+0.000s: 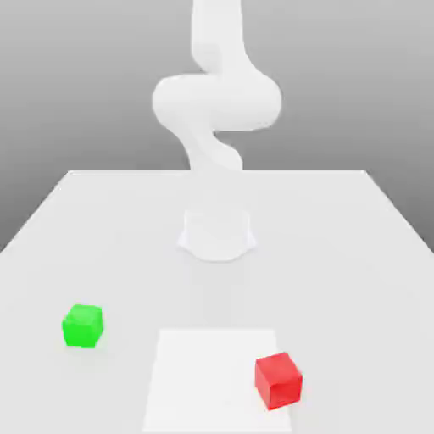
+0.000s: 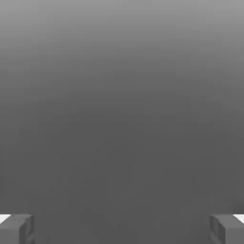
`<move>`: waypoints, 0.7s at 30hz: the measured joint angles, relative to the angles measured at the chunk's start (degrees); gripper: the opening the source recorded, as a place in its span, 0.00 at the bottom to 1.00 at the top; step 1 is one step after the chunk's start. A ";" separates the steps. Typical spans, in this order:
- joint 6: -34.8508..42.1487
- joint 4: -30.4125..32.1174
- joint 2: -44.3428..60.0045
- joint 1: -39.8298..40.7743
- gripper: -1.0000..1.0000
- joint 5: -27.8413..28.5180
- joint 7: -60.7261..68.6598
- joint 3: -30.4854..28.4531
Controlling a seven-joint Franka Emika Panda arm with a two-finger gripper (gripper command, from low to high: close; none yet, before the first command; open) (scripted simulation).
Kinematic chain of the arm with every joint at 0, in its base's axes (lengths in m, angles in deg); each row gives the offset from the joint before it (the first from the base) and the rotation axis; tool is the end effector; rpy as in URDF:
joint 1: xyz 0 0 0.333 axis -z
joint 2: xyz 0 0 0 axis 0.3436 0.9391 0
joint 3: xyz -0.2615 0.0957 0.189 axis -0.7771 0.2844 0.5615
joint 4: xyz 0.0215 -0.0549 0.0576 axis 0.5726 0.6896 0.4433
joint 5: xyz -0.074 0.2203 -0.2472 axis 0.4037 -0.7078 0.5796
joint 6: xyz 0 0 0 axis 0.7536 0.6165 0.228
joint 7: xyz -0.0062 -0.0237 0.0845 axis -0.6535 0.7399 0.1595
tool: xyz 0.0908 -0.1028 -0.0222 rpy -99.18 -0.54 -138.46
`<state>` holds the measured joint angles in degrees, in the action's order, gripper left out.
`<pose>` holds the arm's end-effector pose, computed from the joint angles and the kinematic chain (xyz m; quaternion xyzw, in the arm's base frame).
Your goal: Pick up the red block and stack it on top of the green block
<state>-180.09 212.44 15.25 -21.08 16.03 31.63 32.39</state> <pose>0.3341 0.0061 0.6625 -0.8681 0.3488 -0.3235 0.1414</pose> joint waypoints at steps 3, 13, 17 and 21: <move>-2.95 1.99 6.55 -1.37 0.50 -0.67 1.57 -0.02; -12.33 8.30 27.37 -4.92 0.50 -1.90 5.91 1.13; -16.10 10.83 35.67 -6.01 0.50 -1.43 6.95 1.98; -19.86 13.36 43.96 -7.44 0.50 0.14 7.22 2.37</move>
<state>-199.95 225.80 59.21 -28.51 16.17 38.85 34.76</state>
